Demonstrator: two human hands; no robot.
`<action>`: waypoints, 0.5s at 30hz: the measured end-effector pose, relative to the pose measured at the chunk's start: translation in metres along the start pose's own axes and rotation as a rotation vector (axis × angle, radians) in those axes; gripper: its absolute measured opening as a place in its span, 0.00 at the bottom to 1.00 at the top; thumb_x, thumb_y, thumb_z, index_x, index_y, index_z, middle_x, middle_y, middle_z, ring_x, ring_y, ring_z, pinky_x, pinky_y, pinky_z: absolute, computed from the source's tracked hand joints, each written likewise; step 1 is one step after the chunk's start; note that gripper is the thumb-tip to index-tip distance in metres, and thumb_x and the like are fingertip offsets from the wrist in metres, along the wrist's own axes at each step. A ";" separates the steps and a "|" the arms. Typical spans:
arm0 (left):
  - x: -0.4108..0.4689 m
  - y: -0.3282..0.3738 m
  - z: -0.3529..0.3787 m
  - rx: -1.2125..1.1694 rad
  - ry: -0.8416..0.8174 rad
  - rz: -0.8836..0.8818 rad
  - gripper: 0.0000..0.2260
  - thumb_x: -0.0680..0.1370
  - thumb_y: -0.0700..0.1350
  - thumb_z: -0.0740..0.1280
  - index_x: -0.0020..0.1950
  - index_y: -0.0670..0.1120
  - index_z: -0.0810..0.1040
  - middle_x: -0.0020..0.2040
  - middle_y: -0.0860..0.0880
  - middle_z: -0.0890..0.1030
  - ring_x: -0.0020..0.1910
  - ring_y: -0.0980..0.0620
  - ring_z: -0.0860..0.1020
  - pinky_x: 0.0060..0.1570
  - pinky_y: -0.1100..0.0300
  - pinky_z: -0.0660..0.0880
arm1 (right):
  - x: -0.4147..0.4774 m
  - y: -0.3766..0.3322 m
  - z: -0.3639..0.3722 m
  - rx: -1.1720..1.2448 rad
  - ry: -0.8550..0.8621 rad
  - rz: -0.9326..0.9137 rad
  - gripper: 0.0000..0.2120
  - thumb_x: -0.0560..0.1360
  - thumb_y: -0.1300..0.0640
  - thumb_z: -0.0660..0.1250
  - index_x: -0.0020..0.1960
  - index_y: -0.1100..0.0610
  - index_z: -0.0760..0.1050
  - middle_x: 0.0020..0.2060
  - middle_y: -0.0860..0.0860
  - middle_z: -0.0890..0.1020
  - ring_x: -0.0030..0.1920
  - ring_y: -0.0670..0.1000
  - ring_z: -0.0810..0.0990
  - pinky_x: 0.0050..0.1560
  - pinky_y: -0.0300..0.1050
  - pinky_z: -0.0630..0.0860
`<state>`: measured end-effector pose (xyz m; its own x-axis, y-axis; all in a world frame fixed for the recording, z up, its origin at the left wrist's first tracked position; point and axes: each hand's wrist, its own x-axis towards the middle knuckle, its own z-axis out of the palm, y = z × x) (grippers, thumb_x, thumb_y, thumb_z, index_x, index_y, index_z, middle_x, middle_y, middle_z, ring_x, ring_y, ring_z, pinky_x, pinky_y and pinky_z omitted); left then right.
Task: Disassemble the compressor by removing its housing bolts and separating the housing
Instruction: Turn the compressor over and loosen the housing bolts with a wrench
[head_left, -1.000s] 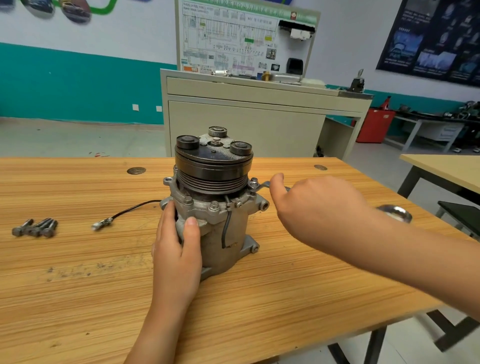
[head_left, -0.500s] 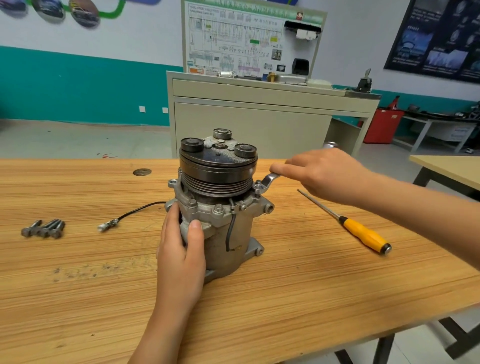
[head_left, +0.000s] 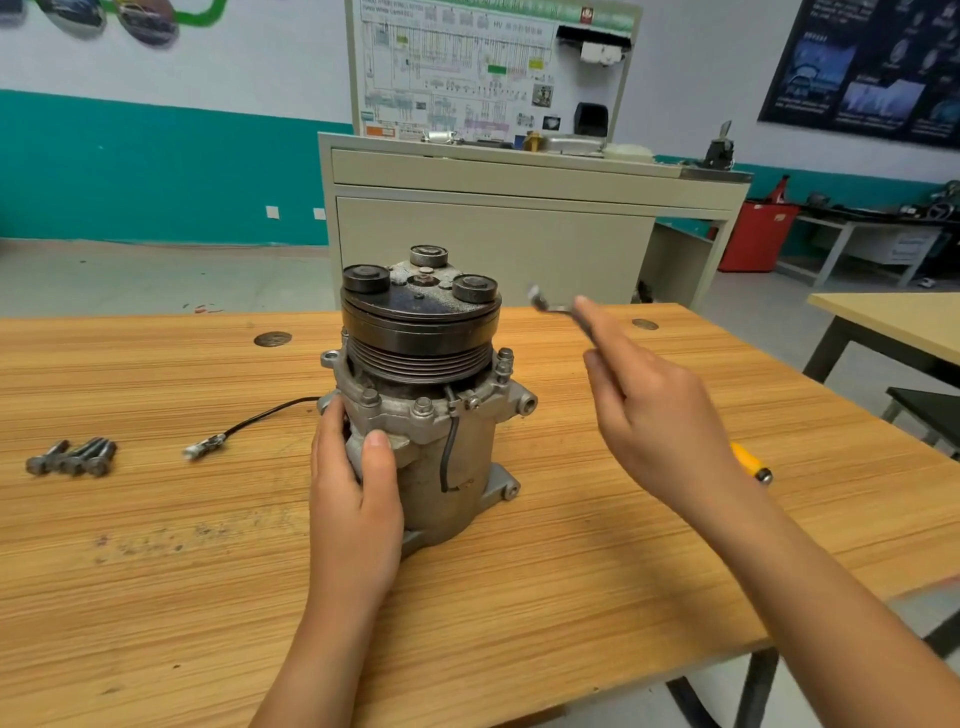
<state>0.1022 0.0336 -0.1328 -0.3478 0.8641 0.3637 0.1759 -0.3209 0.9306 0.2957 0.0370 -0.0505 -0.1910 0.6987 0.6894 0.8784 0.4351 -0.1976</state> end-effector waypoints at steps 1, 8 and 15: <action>0.000 0.000 0.001 -0.007 0.000 0.001 0.30 0.73 0.58 0.52 0.75 0.51 0.61 0.71 0.53 0.67 0.70 0.56 0.64 0.69 0.48 0.63 | -0.005 -0.005 -0.012 -0.175 -0.120 -0.006 0.23 0.80 0.56 0.54 0.74 0.51 0.57 0.35 0.52 0.78 0.32 0.55 0.75 0.28 0.46 0.69; -0.001 0.000 0.000 0.004 0.004 -0.001 0.30 0.73 0.59 0.52 0.75 0.51 0.60 0.71 0.53 0.67 0.70 0.55 0.64 0.69 0.47 0.63 | -0.004 -0.043 -0.029 -0.550 -0.407 0.060 0.33 0.76 0.64 0.55 0.75 0.49 0.43 0.29 0.47 0.64 0.27 0.47 0.59 0.23 0.42 0.55; 0.000 -0.001 0.000 0.022 0.008 0.014 0.31 0.74 0.59 0.51 0.75 0.49 0.60 0.72 0.52 0.66 0.72 0.54 0.63 0.69 0.46 0.62 | 0.008 -0.070 -0.027 -0.711 -0.582 0.019 0.35 0.73 0.69 0.55 0.74 0.64 0.40 0.30 0.52 0.61 0.26 0.50 0.59 0.22 0.42 0.56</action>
<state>0.1026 0.0337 -0.1337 -0.3529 0.8563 0.3772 0.2009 -0.3243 0.9244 0.2445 -0.0031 -0.0118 -0.1945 0.9617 0.1930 0.9095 0.1031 0.4026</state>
